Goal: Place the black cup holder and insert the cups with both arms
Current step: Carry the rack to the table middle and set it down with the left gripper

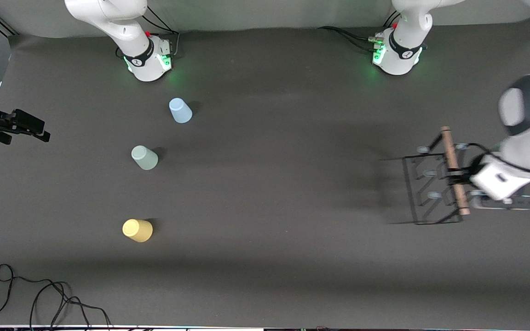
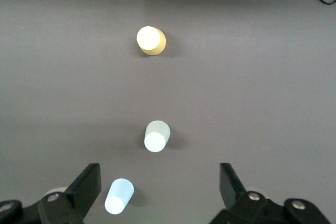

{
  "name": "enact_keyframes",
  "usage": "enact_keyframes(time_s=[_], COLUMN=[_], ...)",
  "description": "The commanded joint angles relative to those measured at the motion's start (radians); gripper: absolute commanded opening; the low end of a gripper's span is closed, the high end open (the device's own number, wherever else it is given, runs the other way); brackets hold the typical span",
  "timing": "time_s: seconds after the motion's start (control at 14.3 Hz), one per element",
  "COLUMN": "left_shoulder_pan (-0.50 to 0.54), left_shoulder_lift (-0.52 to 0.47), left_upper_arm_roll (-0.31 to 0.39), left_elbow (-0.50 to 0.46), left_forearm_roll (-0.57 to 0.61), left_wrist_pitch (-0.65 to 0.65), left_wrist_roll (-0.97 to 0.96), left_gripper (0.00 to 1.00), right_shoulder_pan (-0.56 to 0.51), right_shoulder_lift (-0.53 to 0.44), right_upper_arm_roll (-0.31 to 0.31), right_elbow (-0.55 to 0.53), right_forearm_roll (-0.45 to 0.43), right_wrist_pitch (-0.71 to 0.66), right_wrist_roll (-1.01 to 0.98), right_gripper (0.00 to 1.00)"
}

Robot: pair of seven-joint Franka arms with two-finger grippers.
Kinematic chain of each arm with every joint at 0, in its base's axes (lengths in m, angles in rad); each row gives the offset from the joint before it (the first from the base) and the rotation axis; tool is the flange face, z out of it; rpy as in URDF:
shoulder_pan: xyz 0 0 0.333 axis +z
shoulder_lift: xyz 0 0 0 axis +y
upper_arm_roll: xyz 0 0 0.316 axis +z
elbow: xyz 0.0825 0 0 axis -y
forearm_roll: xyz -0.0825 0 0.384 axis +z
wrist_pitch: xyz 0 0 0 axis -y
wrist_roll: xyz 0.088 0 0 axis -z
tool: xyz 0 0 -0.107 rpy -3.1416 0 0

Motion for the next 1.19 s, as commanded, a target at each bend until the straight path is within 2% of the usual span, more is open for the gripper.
enact_keyframes(time_s=[0.0,0.35,0.77,0.91,1.12], left_shoulder_pan=[-0.148,-0.400,-0.654,-0.716,-0.765], left_shoulder_lift=[0.054,0.170,0.401,0.445,0.473], left_upper_arm_roll=[0.019,0.019,0.019,0.019,0.021], left_elbow=[0.081,0.231,0.464,0.486,0.478], left_forearm_roll=[-0.004,-0.001,-0.004,-0.002,0.009], left_wrist_pitch=[-0.007,-0.008,-0.007,0.014,0.134], left_wrist_roll=[-0.157,-0.474,-0.758,-0.791,-0.786], left_gripper=[0.00,0.00,0.00,0.00,0.00], right_shoulder_pan=[0.005,0.007,0.007,0.008,0.008], right_shoulder_lift=[-0.003,0.001,0.006,0.006,0.009], right_upper_arm_roll=[-0.001,0.000,0.002,0.002,0.002], right_elbow=[-0.003,-0.004,-0.007,-0.008,-0.008], right_forearm_roll=[-0.026,-0.029,-0.029,-0.029,-0.029], right_wrist_pitch=[0.001,-0.002,0.000,0.003,0.009], right_wrist_roll=[-0.008,-0.004,-0.008,-0.007,-0.002], right_gripper=[1.00,1.00,1.00,1.00,1.00])
